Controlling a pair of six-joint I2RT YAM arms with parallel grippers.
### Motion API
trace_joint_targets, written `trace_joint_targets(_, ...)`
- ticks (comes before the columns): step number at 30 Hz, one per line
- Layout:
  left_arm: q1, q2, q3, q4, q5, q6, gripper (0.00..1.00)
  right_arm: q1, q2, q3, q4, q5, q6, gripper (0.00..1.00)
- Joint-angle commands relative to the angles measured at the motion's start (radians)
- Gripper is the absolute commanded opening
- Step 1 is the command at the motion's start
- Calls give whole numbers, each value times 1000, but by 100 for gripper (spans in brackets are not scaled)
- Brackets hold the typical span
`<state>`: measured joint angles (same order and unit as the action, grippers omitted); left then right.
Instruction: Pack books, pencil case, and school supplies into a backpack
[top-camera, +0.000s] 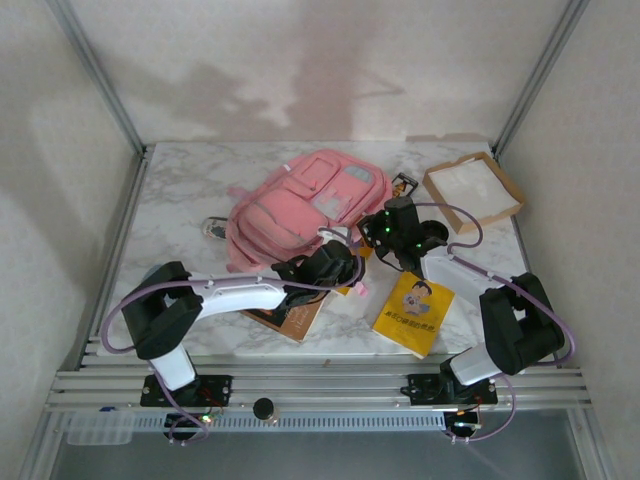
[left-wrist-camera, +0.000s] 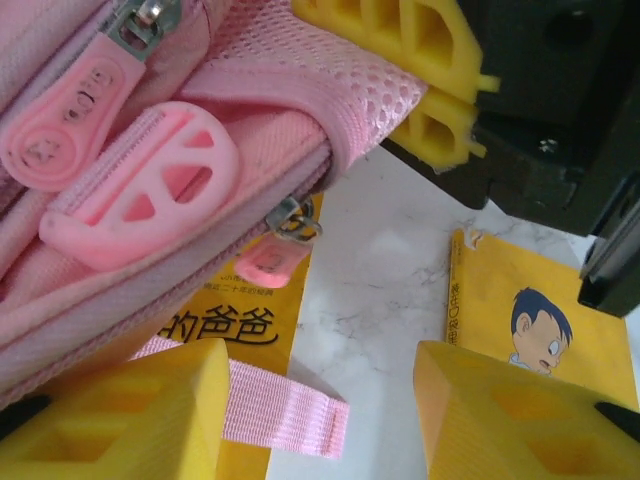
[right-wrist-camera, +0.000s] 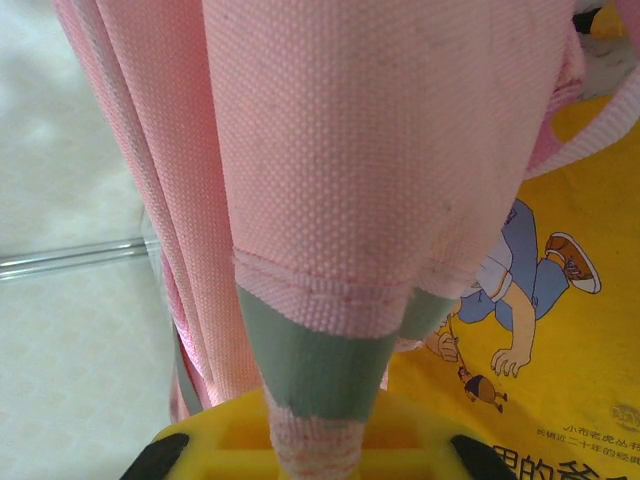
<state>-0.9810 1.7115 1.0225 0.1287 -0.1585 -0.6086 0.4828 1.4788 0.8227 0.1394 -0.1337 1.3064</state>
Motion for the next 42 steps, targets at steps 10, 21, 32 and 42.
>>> trace_joint_targets(10,39,125,146,74,-59,60,48,16,-5,43,50,-73,19,0)
trace_joint_targets(21,74,114,106,92,-119,1,30,15,-3,45,65,-63,21,0)
trace_joint_targets(32,74,-5,36,-3,-83,-91,0,-4,19,82,67,-36,-1,0)
trace_joint_targets(42,89,-134,-52,-206,-4,-148,0,-62,55,121,66,-36,-46,0)
